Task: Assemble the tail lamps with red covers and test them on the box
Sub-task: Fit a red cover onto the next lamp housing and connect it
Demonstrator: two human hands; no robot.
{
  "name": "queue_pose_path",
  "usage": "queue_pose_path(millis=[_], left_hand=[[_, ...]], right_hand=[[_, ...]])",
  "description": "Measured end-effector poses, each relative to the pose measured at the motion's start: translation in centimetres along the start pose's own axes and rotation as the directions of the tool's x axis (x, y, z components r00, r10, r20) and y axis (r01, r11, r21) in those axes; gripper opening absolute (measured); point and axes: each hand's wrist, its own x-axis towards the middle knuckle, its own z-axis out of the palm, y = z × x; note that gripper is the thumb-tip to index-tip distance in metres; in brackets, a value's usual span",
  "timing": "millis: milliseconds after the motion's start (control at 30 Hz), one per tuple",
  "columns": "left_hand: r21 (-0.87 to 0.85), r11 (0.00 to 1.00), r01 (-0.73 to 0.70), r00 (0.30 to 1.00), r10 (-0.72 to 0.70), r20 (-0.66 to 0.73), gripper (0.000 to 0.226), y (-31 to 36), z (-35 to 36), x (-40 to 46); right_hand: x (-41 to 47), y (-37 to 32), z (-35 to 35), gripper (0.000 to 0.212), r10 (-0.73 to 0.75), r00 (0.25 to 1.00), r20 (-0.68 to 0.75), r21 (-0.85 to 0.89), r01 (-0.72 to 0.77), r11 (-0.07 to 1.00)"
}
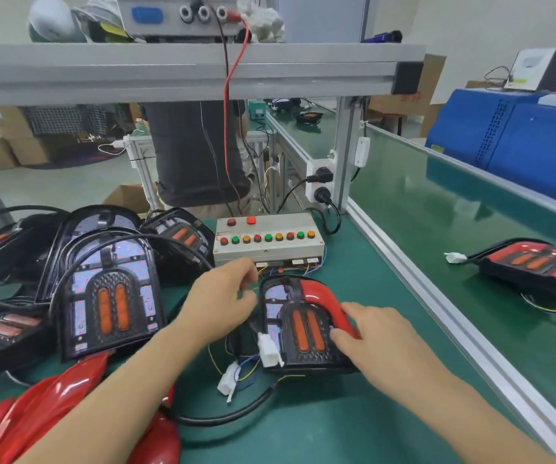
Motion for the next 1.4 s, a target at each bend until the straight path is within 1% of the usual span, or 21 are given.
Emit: queue_pose_path(millis=[100,167,200,233,267,300,333,367,433,533,633,733,800,900,1033,1167,1233,1300,1333,1367,1400], left_hand=[[0.244,0.951,-0.191,0.964,0.136,0.227,0.031,-1.0,-0.6,0.9],[0.344,0.907,-0.242,0.935,0.124,0.333,0.04,-0.8,-0.1,1.4],[0.351,0.914,-0.203,0.934,0.073,0.35,0.042,-0.6,0.5,1.6],[0.309,0.947,-0.09,0.939,-0.023,0.343,0.041,-0.2,1.0,1.8],[0.175,0.977,0.118,0.933,-0.169,0.318,0.038,0.4,1.3,2.1],[-0.01,0.942,0.335,0.889,-0.313,0.334,0.03,1.0,1.4,2.5],[-0.195,0.836,0.513,0.825,-0.417,0.381,0.022,1.4,1.6,2.9],[-0.315,0.715,0.624,0.765,-0.478,0.431,0.022,1.9,1.6,3.3],[-0.422,0.547,0.723,0.687,-0.504,0.524,0.028,3.1,1.7,3.7],[-0.568,0.318,0.759,0.641,-0.517,0.568,0.018,4.7,2.2,3.8],[-0.682,0.066,0.728,0.612,-0.511,0.604,0.024,5.2,2.0,3.7],[-0.748,-0.077,0.659,0.616,-0.516,0.595,0.022,5.1,1.0,3.5],[-0.766,-0.091,0.636,0.635,-0.503,0.586,0.019,5.2,0.4,3.2],[-0.763,-0.059,0.643,0.68,-0.414,0.605,0.017,5.6,0.1,2.7],[-0.774,0.056,0.63,0.73,-0.383,0.566,0.036,5.8,-0.1,2.2],[-0.761,0.141,0.633,0.74,-0.397,0.543,0.033,5.6,-0.6,2.1],[-0.767,0.155,0.622,0.748,-0.406,0.525,0.026,5.4,-0.7,2.0],[-0.777,0.163,0.608,0.757,-0.413,0.506,0.021,5.3,-0.8,1.9],[-0.78,0.167,0.603,0.763,-0.408,0.502,0.021,5.3,-0.8,1.8],[-0.783,0.166,0.599,0.767,-0.4,0.502,0.023,5.2,-0.8,1.7],[-0.787,0.158,0.596,0.771,-0.387,0.506,0.027,5.3,-0.9,1.6]], right_hand=[[0.2,-0.1,-0.3,0.016,-0.039,0.999,-0.013,-0.015,0.038,0.999],[0.1,-0.1,-0.4,0.019,-0.046,0.999,-0.014,-0.017,0.046,0.999],[0.1,0.0,-0.4,0.02,-0.044,0.999,-0.014,-0.02,0.043,0.999],[0.1,0.1,-0.4,0.02,-0.039,0.999,-0.008,-0.026,0.038,0.999],[0.0,0.3,-0.3,0.019,-0.034,0.999,-0.004,-0.029,0.034,0.999],[-0.1,0.4,-0.2,0.017,-0.024,1.0,0.002,-0.032,0.024,0.999],[-0.2,0.6,-0.1,0.015,-0.013,1.0,0.005,-0.034,0.013,0.999],[-0.2,0.7,0.0,0.015,-0.004,1.0,0.004,-0.033,0.004,0.999],[-0.2,1.0,0.2,0.018,-0.005,1.0,-0.012,-0.026,0.005,1.0],[-0.1,1.3,0.5,0.022,-0.035,0.998,-0.055,-0.032,0.034,0.999],[-0.4,1.9,0.5,0.027,-0.084,0.989,-0.119,0.015,0.087,0.996],[-1.5,2.3,0.8,0.039,-0.141,0.971,-0.192,0.066,0.156,0.986],[-2.3,2.2,1.5,0.052,-0.178,0.96,-0.217,0.054,0.194,0.979],[-2.9,1.7,2.2,0.06,-0.201,0.951,-0.236,0.066,0.222,0.973],[-2.9,1.5,2.1,0.059,-0.252,0.925,-0.284,0.05,0.277,0.96],[-3.0,1.5,2.1,0.052,-0.295,0.875,-0.385,-0.086,0.284,0.955],[-2.9,1.7,2.1,0.051,-0.262,0.881,-0.395,-0.079,0.251,0.965],[-2.8,1.9,2.1,0.048,-0.174,0.913,-0.37,0.05,0.206,0.977],[-2.6,1.8,2.0,0.048,-0.087,0.951,-0.297,0.23,0.16,0.96],[-2.4,1.6,1.9,0.051,0.007,0.986,-0.168,0.46,0.072,0.885],[-2.3,1.5,1.7,0.052,0.054,0.999,-0.003,0.665,-0.038,0.746]])
